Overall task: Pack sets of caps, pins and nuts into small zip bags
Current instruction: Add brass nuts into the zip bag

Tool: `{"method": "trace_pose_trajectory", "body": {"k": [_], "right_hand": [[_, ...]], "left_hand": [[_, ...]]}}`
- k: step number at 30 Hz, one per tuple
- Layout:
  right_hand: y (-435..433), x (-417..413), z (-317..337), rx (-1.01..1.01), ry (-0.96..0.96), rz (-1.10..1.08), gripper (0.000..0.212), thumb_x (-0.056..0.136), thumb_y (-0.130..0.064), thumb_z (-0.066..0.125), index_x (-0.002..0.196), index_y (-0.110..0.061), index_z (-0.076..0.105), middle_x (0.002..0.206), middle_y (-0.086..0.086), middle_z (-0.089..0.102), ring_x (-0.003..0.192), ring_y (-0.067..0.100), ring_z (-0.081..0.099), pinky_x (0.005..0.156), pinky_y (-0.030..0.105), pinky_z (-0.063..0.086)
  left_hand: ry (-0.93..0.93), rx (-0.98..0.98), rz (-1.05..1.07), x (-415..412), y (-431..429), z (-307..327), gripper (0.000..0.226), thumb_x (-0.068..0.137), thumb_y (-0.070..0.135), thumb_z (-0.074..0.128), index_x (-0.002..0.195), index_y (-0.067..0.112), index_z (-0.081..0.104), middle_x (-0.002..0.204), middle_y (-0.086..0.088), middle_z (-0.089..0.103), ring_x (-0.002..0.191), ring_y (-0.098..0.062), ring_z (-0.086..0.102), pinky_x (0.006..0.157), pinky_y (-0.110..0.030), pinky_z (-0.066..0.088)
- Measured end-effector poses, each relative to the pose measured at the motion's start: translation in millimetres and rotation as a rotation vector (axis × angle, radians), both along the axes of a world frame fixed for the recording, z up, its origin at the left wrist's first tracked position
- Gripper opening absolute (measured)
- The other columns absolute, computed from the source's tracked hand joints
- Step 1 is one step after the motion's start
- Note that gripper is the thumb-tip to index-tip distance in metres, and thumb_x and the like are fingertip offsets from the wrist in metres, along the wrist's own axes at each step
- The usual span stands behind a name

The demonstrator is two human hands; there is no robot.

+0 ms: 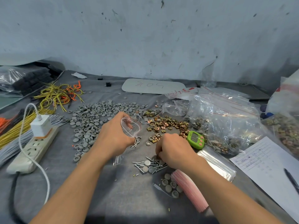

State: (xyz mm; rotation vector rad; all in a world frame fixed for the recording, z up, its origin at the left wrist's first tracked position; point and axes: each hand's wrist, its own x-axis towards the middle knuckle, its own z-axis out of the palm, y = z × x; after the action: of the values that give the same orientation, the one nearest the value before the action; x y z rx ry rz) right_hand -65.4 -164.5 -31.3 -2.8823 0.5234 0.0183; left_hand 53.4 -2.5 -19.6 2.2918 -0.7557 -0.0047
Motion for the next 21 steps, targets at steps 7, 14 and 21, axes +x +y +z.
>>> {"method": "trace_pose_trajectory", "body": {"k": [7, 14, 21], "right_hand": [[-16, -11, 3, 0.322, -0.470, -0.135, 0.021, 0.086, -0.012, 0.078, 0.082, -0.033, 0.084, 0.063, -0.024, 0.070, 0.062, -0.002, 0.067, 0.063, 0.012, 0.054], [1, -8, 12, 0.405, -0.724, -0.019, 0.027, 0.081, -0.016, 0.086, 0.088, -0.041, 0.081, 0.074, -0.031, 0.070, 0.070, -0.004, 0.065, 0.064, 0.009, 0.047], [-12, -6, 20, 0.371, -0.792, -0.166, 0.015, 0.088, -0.020, 0.082, 0.099, -0.030, 0.083, 0.084, -0.024, 0.072, 0.075, -0.007, 0.065, 0.076, 0.016, 0.055]], "left_hand": [[-0.013, 0.039, -0.018, -8, -9, 2, 0.049, 0.070, 0.019, 0.083, 0.102, 0.037, 0.050, 0.097, 0.014, 0.067, 0.083, -0.010, 0.063, 0.065, -0.029, 0.047], [-0.037, 0.162, -0.138, -28, -26, 1, 0.055, 0.073, 0.019, 0.084, 0.102, 0.043, 0.044, 0.095, 0.010, 0.065, 0.076, -0.013, 0.061, 0.059, -0.030, 0.045], [0.037, 0.083, -0.169, -25, -25, 4, 0.054, 0.072, 0.015, 0.089, 0.107, 0.038, 0.054, 0.103, 0.014, 0.067, 0.085, -0.001, 0.064, 0.055, -0.010, 0.045]]}}
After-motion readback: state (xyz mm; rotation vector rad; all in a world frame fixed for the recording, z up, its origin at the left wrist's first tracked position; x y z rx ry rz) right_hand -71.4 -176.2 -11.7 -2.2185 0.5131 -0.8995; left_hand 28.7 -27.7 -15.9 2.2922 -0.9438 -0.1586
